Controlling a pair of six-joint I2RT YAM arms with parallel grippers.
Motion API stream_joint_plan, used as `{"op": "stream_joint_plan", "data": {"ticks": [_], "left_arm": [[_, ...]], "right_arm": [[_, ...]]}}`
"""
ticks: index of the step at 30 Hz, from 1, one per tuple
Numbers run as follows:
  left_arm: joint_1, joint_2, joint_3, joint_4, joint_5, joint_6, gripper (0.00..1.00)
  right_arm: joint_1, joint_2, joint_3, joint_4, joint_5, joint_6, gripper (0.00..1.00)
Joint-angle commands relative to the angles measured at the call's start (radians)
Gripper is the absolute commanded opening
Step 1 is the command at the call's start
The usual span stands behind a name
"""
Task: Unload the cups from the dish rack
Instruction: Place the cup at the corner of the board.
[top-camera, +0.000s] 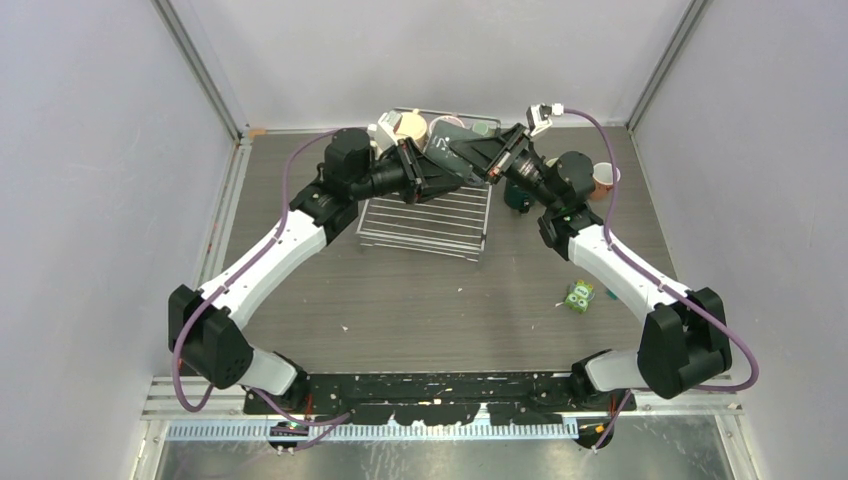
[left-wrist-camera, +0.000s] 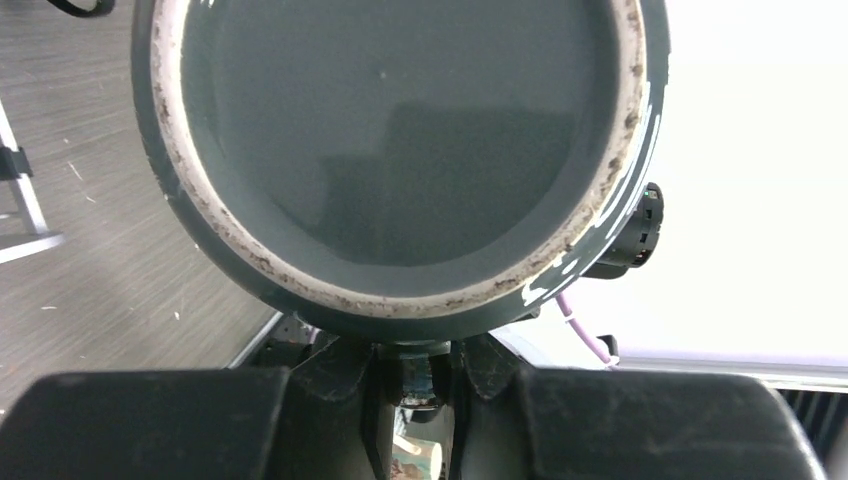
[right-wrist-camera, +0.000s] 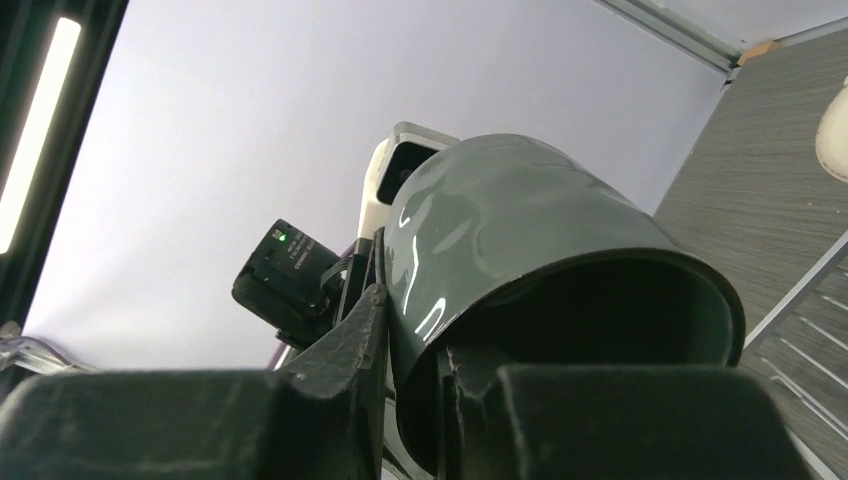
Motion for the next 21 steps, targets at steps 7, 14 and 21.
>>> {"op": "stream_joint_plan", "data": {"ticks": [7, 14, 21], "left_arm": [[-0.014, -0.018, -0.029, 0.195, 0.058, -0.042, 0.49], [-0.013, -0.049, -0.041, 0.105, 0.043, 0.044, 0.97], [-0.013, -0.102, -0.018, -0.140, 0.019, 0.228, 1.00]], "right_arm": [[0.011, -0.046, 0.016, -0.018, 0.035, -0.072, 0.01], [0.010, -0.115, 0.064, -0.237, 0.096, -0.198, 0.01], [0.008, -0.148, 0.194, -0.608, 0.194, -0.374, 0.01]]}}
